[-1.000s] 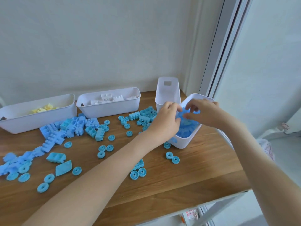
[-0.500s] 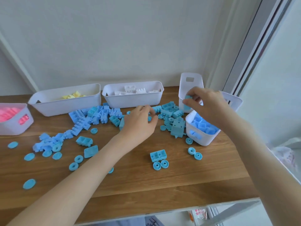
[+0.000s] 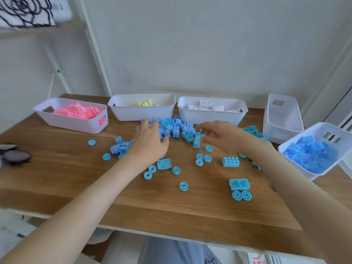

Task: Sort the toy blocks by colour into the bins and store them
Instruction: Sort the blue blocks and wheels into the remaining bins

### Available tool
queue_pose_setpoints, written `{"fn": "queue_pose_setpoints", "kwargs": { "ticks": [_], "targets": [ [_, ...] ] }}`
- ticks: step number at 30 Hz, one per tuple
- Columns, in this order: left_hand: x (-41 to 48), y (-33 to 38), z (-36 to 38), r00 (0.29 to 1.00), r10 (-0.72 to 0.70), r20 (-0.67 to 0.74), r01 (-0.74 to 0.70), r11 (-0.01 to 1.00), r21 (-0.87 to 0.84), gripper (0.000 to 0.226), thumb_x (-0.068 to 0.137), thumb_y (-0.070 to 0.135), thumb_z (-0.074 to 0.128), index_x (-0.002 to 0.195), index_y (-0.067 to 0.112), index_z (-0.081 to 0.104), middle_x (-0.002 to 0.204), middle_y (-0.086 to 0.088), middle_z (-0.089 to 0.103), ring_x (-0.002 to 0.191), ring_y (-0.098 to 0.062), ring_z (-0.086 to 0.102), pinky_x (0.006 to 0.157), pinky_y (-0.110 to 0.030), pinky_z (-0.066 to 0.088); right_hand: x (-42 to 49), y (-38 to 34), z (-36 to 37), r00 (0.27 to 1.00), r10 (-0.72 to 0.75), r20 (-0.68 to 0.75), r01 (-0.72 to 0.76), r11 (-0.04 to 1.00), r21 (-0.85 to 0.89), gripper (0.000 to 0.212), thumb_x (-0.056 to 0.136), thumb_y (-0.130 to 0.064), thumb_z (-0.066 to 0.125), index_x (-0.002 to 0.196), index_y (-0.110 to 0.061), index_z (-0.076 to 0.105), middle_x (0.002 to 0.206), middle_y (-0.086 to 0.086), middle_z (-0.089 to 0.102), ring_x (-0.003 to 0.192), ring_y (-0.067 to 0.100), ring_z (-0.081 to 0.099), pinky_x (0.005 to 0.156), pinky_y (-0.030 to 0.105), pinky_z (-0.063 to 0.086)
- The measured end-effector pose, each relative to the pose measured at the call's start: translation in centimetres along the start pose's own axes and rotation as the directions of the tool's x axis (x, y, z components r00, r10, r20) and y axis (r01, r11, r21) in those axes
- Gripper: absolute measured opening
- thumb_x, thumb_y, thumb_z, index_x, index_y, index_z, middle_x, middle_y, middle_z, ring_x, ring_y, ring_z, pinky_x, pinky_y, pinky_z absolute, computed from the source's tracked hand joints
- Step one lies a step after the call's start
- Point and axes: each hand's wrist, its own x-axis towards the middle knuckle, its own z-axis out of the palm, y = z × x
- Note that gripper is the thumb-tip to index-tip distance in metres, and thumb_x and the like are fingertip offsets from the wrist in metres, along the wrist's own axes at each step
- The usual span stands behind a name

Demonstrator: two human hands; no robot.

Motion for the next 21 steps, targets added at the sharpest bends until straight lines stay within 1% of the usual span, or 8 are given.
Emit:
{"fn": "queue_pose_setpoints", "kwargs": {
  "ticks": [2, 6, 8, 11, 13, 15, 18, 21],
  "targets": [
    [0.0, -2.1, -0.9, 0.999, -0.033, -0.018, 0.034, 0.998, 0.047, 0.056, 0.093, 0.040, 0.050, 0.139, 0.012, 0.035, 0.142, -0.008, 0.029, 0.133, -0.027, 0.028, 0.105, -0.036, 0.031, 2.0, -0.7, 1.1, 1.000, -0.010, 0.027, 0.008, 0.998, 0.067, 0.040, 0.093, -0.037, 0.051, 0.132, -0.029, 0.047, 0.120, -0.005, 0.059, 0.098, 0.008, 0.054, 0.094, 0.029, 0.044],
    [-1.1, -5.8, -0.9, 0.989, -0.100, 0.106, 0.088, 0.990, 0.108, 0.076, 0.087, 0.058, 0.050, 0.146, 0.021, 0.019, 0.151, -0.005, 0.020, 0.136, -0.029, 0.025, 0.107, -0.045, 0.030, 5.7, -2.7, 3.9, 0.998, -0.005, 0.069, 0.002, 0.999, 0.045, 0.053, 0.094, -0.032, 0.051, 0.143, -0.028, 0.032, 0.131, 0.003, 0.052, 0.117, 0.019, 0.049, 0.098, 0.032, 0.038],
    [-1.2, -7.1, -0.5, 0.979, -0.120, 0.164, 0.092, 0.982, 0.166, 0.067, 0.089, 0.061, 0.041, 0.144, 0.029, 0.024, 0.150, -0.004, 0.027, 0.136, -0.029, 0.028, 0.107, -0.047, 0.026, 6.7, -3.5, 5.1, 0.996, -0.013, 0.088, 0.017, 0.999, -0.045, 0.057, 0.095, -0.029, 0.050, 0.146, -0.027, 0.025, 0.137, 0.006, 0.046, 0.125, 0.023, 0.041, 0.101, 0.036, 0.035],
    [-0.9, -8.0, -0.5, 0.973, -0.151, 0.177, 0.119, 0.976, 0.180, 0.047, 0.094, 0.057, 0.031, 0.137, 0.040, 0.037, 0.143, 0.000, 0.041, 0.131, -0.027, 0.036, 0.106, -0.045, 0.023, 7.6, -3.8, 6.2, 0.998, -0.015, 0.061, 0.023, 0.990, -0.140, 0.052, 0.094, -0.026, 0.051, 0.142, -0.022, 0.032, 0.139, 0.006, 0.040, 0.125, 0.025, 0.039, 0.100, 0.037, 0.037],
    [-0.8, -8.4, -0.3, 0.981, -0.121, 0.151, 0.094, 0.980, 0.176, 0.039, 0.095, 0.051, 0.036, 0.132, 0.041, 0.042, 0.136, 0.003, 0.046, 0.128, -0.023, 0.039, 0.104, -0.042, 0.022, 7.7, -4.1, 6.4, 0.999, -0.025, 0.031, 0.030, 0.984, -0.178, 0.045, 0.094, -0.031, 0.051, 0.136, -0.021, 0.039, 0.132, 0.006, 0.040, 0.113, 0.025, 0.047, 0.091, 0.036, 0.043],
    [-0.7, -8.8, 0.2, 0.990, -0.082, 0.118, 0.065, 0.988, 0.140, 0.032, 0.096, 0.044, 0.041, 0.127, 0.040, 0.046, 0.129, 0.006, 0.048, 0.124, -0.019, 0.040, 0.101, -0.040, 0.021, 7.8, -4.6, 6.6, 0.998, -0.040, 0.051, 0.050, 0.976, -0.212, 0.038, 0.095, -0.035, 0.047, 0.129, -0.021, 0.043, 0.127, 0.006, 0.038, 0.103, 0.025, 0.051, 0.084, 0.035, 0.044],
    [-0.5, -9.1, 0.8, 0.996, -0.057, 0.072, 0.054, 0.998, 0.045, 0.025, 0.096, 0.041, 0.044, 0.120, 0.038, 0.051, 0.118, 0.008, 0.050, 0.118, -0.016, 0.042, 0.091, -0.036, 0.021, 7.8, -4.9, 6.9, 0.997, -0.040, 0.064, 0.053, 0.973, -0.227, 0.035, 0.095, -0.034, 0.048, 0.126, -0.018, 0.046, 0.125, 0.006, 0.038, 0.102, 0.025, 0.052, 0.083, 0.033, 0.042],
    [-0.4, -9.0, 0.9, 0.999, -0.036, 0.031, 0.037, 0.999, -0.030, 0.020, 0.094, 0.045, 0.048, 0.111, 0.036, 0.053, 0.107, 0.011, 0.054, 0.106, -0.011, 0.047, 0.084, -0.031, 0.018, 7.5, -4.9, 6.8, 0.999, -0.037, 0.026, 0.042, 0.973, -0.227, 0.036, 0.095, -0.035, 0.048, 0.127, -0.018, 0.046, 0.123, 0.004, 0.042, 0.104, 0.024, 0.052, 0.089, 0.034, 0.040]
  ]
}}
